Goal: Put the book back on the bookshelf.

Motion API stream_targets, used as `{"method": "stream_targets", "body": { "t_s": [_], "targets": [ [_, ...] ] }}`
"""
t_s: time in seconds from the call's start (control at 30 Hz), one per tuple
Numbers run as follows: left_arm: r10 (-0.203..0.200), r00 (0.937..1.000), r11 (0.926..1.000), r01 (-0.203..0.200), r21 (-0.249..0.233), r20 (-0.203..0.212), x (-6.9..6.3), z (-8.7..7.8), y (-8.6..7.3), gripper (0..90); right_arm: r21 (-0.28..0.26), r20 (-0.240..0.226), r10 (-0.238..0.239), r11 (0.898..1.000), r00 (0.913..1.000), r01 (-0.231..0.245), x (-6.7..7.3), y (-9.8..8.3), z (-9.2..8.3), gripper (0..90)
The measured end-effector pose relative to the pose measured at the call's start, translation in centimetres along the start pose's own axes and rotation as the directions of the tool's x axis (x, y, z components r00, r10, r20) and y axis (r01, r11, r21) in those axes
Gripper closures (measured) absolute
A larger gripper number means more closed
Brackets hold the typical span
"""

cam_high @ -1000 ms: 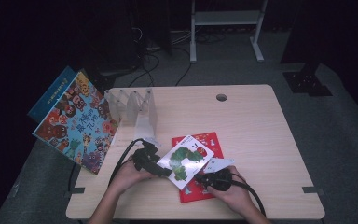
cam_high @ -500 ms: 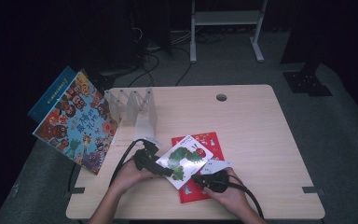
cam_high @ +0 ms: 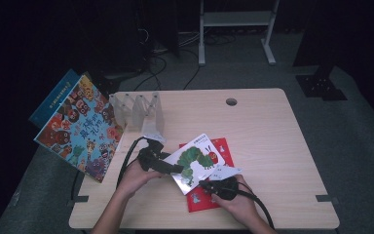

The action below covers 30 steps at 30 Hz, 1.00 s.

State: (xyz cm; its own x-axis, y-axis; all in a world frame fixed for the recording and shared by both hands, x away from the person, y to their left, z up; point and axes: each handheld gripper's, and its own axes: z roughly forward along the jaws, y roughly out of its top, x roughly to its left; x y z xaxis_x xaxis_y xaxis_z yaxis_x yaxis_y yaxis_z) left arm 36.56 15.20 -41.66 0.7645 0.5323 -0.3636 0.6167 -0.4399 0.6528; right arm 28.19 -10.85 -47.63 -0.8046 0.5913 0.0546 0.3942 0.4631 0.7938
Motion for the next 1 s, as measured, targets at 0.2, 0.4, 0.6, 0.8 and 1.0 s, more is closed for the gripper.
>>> {"method": "stream_targets", "body": {
  "t_s": [0.2, 0.4, 0.6, 0.8, 1.0],
  "targets": [
    [0.03, 0.9994, 0.9986, -0.029, -0.043, 0.017, -0.6, -0.9, 0.6, 15.1, 0.002, 0.006, 0.002, 1.0, 1.0, -0.002, -0.2, 0.3, 0.4, 89.1],
    [0.055, 0.9977, 0.9956, -0.052, -0.078, 0.04, -1.4, -1.4, 1.0, 15.2, 0.001, 0.003, 0.004, 1.0, 1.0, -0.004, -0.4, 0.5, 0.7, 89.1],
    [0.092, 0.9944, 0.9927, -0.088, -0.083, 0.052, -2.2, -1.6, 1.2, 21.2, 0.004, 0.001, 0.004, 1.0, 1.0, -0.004, -0.5, 0.7, 0.9, 88.9],
    [0.122, 0.9919, 0.9906, -0.12, -0.066, 0.033, -2.4, -1.5, 1.0, 25.5, 0.004, -0.001, 0.004, 1.0, 1.0, -0.004, -0.5, 0.7, 0.9, 88.8],
    [0.145, 0.9876, 0.9881, -0.141, -0.062, 0.06, -2.7, -1.4, 0.9, 32.2, 0.006, -0.004, -0.005, 1.0, 1.0, 0.005, -0.5, 0.7, 0.9, 87.8]
  ]
}}
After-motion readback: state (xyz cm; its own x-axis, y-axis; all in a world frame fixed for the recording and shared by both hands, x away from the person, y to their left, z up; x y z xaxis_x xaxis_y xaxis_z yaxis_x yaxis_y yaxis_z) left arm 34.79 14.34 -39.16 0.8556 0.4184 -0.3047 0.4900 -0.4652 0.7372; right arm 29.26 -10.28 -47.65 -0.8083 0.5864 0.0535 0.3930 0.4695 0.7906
